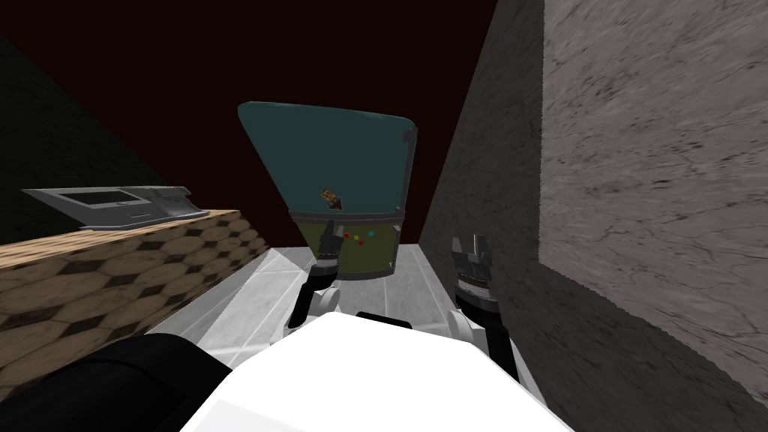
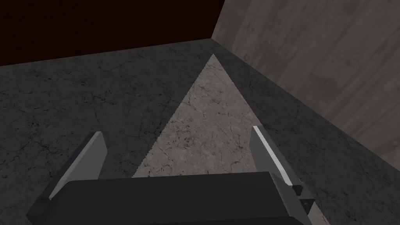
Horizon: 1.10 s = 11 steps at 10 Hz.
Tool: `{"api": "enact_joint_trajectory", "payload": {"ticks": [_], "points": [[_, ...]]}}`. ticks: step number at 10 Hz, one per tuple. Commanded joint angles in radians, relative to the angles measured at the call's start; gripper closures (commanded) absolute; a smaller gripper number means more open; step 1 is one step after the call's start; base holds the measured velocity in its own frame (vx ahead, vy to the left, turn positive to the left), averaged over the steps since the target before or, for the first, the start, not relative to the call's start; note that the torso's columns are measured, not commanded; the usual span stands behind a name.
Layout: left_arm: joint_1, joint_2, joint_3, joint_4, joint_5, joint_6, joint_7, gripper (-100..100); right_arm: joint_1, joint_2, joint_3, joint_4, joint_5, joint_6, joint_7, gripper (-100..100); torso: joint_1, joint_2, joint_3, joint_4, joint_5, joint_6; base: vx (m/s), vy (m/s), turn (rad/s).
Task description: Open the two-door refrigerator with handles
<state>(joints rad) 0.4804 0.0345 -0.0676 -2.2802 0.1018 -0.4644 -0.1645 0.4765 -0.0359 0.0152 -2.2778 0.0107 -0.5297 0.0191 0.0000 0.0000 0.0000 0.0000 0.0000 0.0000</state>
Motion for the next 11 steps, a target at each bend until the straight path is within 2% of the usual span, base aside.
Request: {"api": "enact_joint_trajectory", "payload": {"ticks": [1,9,10,11], "points": [[0.0,0.0,0.0,0.0,0.0,0.0,0.0,0,0.0,0.0,0.0,0.0,0.0,0.0,0.0,0,0.0,0.04,-0.082,0.041,0.0,0.0,0.0,0.0,0.0],[0.0,0.0,0.0,0.0,0.0,0.0,0.0,0,0.0,0.0,0.0,0.0,0.0,0.0,0.0,0,0.0,0.618,-1.234,0.617,0.0,0.0,0.0,0.0,0.0],[-0.004,0.035,0.001,0.004,-0.006,0.014,-0.003,-100,0.0,0.0,0.0,0.0,0.0,0.0,0.0,0,0.0,0.691,-1.382,0.691,0.0,0.0,0.02,-0.028,-0.031],[-0.006,0.049,0.002,0.007,-0.01,0.023,-0.004,-100,0.0,0.0,0.0,0.0,0.0,0.0,0.0,0,-0.001,0.724,-1.451,0.724,0.0,0.0,0.036,-0.046,-0.036]]}}
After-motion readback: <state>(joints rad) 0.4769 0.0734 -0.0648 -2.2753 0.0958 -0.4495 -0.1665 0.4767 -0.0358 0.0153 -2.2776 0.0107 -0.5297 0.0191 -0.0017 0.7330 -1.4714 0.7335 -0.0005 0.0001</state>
